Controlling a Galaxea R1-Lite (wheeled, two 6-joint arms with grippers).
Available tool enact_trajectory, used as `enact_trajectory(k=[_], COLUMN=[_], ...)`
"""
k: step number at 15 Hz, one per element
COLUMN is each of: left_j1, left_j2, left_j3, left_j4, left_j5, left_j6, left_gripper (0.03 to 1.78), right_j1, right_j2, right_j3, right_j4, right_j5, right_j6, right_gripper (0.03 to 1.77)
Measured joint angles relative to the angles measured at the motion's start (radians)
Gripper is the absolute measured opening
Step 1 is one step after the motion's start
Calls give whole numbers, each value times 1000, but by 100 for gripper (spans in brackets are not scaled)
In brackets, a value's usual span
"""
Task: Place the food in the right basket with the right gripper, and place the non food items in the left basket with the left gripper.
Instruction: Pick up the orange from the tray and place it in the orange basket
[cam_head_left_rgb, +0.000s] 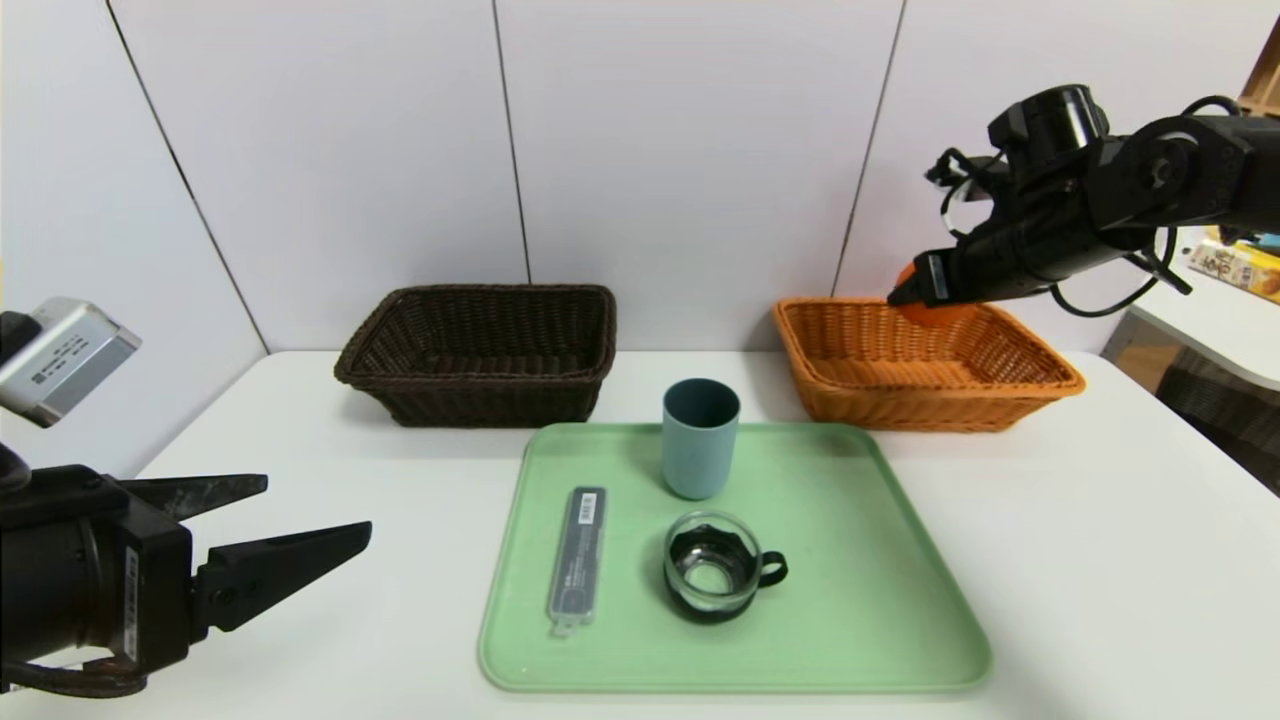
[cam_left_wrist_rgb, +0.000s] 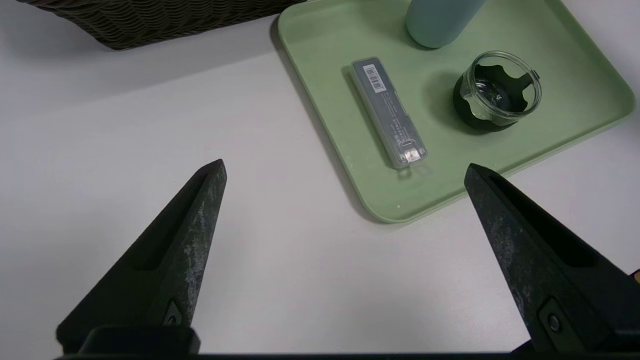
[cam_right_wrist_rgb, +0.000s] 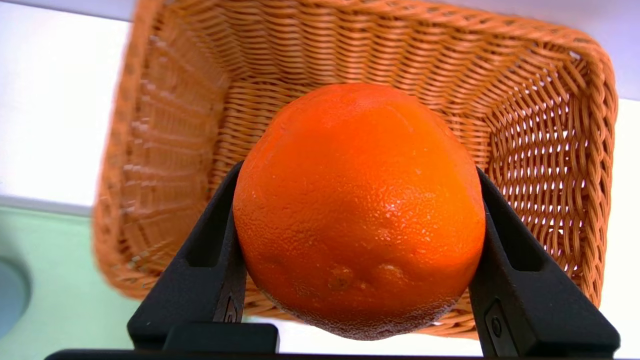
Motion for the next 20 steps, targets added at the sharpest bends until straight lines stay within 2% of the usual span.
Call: enact_trajectory(k=[13,15,20], left_j1=[0,0,0], left_j2=[-3,-1,1], left_j3=[3,3,1], left_j4=[0,-2,-2], left_j5=[1,1,0], left_j6=[-3,-2,-3], left_gripper=[169,169,169], right_j1=[-14,-16,-16], right_j2=[128,128,121], right_j3=[0,0,5], right_j4=[-46,-43,-36], right_j5=[-4,-4,4], right_j6=[-22,-26,-25], right_gripper=[116,131,150])
